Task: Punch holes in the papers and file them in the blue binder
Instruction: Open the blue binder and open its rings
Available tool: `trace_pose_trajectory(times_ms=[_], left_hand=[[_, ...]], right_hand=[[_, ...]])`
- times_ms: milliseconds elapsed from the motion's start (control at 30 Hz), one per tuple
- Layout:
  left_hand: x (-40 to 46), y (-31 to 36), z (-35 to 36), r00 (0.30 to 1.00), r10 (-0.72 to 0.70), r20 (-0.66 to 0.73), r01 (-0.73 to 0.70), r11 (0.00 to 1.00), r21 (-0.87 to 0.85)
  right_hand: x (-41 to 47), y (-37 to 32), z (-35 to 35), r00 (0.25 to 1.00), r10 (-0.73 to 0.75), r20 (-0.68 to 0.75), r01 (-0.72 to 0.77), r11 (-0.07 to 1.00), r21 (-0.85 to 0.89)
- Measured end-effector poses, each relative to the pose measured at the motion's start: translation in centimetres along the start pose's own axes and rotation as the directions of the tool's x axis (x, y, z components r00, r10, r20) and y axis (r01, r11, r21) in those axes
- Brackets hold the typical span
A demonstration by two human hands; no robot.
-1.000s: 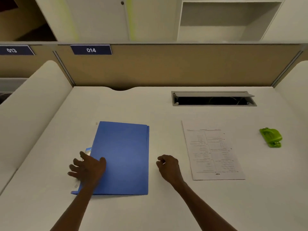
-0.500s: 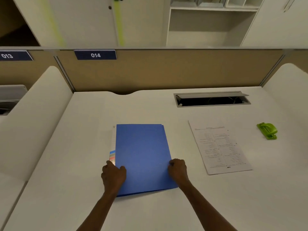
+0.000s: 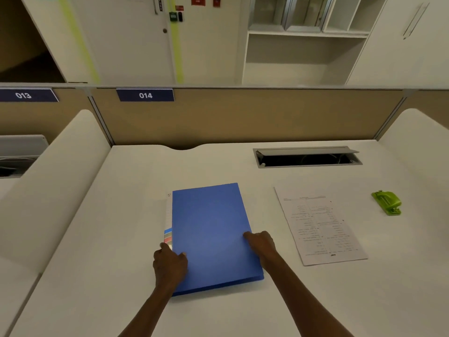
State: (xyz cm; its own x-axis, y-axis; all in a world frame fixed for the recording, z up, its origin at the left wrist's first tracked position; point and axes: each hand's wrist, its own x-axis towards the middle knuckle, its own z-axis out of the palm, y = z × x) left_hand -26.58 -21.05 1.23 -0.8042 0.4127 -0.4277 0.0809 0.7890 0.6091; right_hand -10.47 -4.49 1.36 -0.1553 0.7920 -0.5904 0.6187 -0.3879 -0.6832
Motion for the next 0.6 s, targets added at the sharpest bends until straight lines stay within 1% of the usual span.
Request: trace_pose_trajectory(times_ms=[67,133,167,267,333,400,467,533,600], left_hand=[[-0.2,0.7,0.1,1.000,-0.010,0.016,0.009,0.995,0.098],[-0.5,1.7,0.5,0.997,0.054,0.047,-0.062,0.981,0.184],[-0.7,2.5,0.7,0.993,0.097,0.074,-0.109,0.976,0.186],[-1.8,6.3,1.4,0.965,0.223,0.138,-0.235,0.969,0.080],[-2.8,9.1,1.3,0.951,0.283,0.126,-0.280,0.959,-0.036],[-3.6,11.3,0.7,0.953,0.281,0.118,-0.268,0.957,-0.110],[-3.9,12.5,-0.7,0.950,0.286,0.123,-0.272,0.955,-0.116],[-3.9,13.0,-2.7,0.947,0.300,0.111,-0.288,0.951,-0.113],[-3.8,13.1,-4.7,0.944,0.311,0.111,-0.292,0.944,-0.156]], right_hand=[[-0.9,-1.0,-1.0,0.997,-0.077,-0.022,0.078,0.994,0.076],[-2.3,-2.2,-1.7,0.985,-0.170,-0.034,0.173,0.982,0.077],[-3.1,-2.7,-2.0,0.978,-0.206,-0.032,0.208,0.975,0.083],[-5.6,-4.0,-2.7,0.973,-0.230,0.016,0.224,0.960,0.167],[-7.4,-5.0,-2.9,0.960,-0.256,0.114,0.218,0.938,0.270],[-8.7,-5.6,-2.7,0.918,-0.333,0.214,0.248,0.906,0.343],[-9.4,-5.8,-2.2,0.872,-0.396,0.287,0.271,0.880,0.391],[-9.3,-5.8,-1.6,0.826,-0.434,0.359,0.267,0.863,0.428],[-8.7,-5.4,-0.5,0.803,-0.447,0.393,0.277,0.865,0.417]])
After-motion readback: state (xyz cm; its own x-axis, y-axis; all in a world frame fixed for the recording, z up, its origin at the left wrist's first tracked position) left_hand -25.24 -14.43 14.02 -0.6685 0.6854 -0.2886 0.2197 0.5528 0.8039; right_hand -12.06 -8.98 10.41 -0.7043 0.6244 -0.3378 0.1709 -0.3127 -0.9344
